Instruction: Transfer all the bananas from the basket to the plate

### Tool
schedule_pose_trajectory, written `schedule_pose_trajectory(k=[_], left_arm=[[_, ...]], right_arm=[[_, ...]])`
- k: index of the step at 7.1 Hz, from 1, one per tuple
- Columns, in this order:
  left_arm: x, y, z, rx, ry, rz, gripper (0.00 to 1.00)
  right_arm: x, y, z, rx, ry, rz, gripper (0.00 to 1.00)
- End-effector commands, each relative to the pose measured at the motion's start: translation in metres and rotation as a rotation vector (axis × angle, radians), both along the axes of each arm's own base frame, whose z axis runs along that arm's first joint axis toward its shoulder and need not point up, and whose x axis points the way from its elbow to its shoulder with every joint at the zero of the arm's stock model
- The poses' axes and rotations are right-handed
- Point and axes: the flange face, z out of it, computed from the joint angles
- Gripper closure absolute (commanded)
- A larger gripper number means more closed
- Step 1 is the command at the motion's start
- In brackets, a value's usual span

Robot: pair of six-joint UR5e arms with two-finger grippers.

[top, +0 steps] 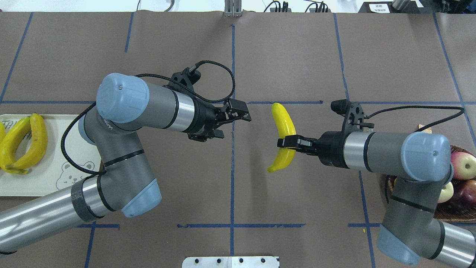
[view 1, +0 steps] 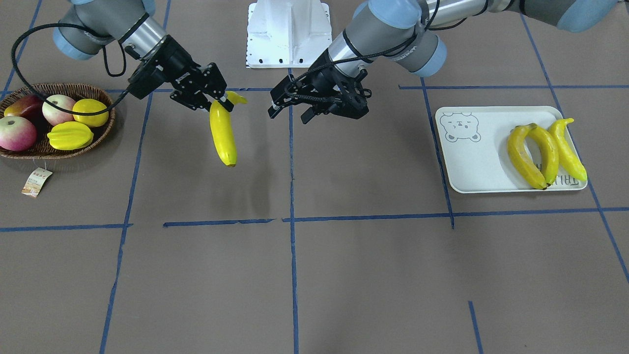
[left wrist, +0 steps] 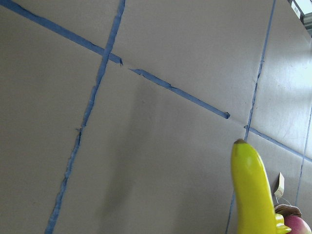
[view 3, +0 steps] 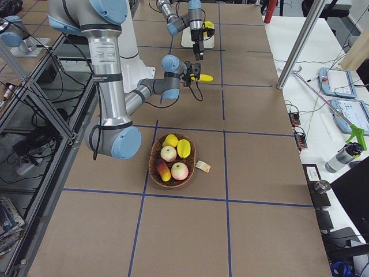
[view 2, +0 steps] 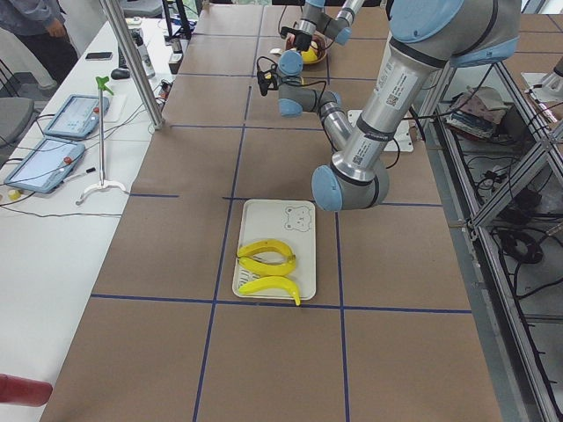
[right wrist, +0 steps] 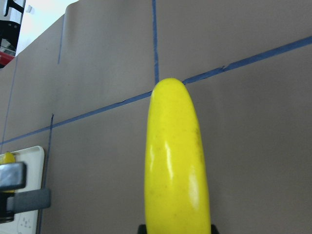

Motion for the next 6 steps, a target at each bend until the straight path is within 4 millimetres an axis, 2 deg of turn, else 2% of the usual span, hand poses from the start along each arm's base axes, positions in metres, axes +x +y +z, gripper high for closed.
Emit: schedule_pose_trajectory(k=[1,2,4,5,6], left_arm=[[0.018,-0.007,-0.014,-0.037,0.006,-0.01,0.0],[0.028,-0.011,-0.016,-0.039,-0.002,-0.024,0.0],[0.042,-0.004,-0.011,-0.046,-0.016,-0.009,0.01],[0.047,0.001,-0.011,-0.043,-0.017,-0.007,0.04],[0.048,0.002,-0.01,-0.046,-0.018,-0.006,0.16]], right_arm=[[-0.037,0.031,-0.03,0.016,-0.053,0.028,0.93],[-0.046,0.041,-0.034,0.019,-0.058,0.031,0.93],[-0.048,0.043,-0.04,0.024,-0.07,0.031,0.93],[-0.048,0.043,-0.04,0.024,-0.067,0.031,0.93],[-0.048,0.043,-0.04,0.024,-0.067,0.031,0.93]])
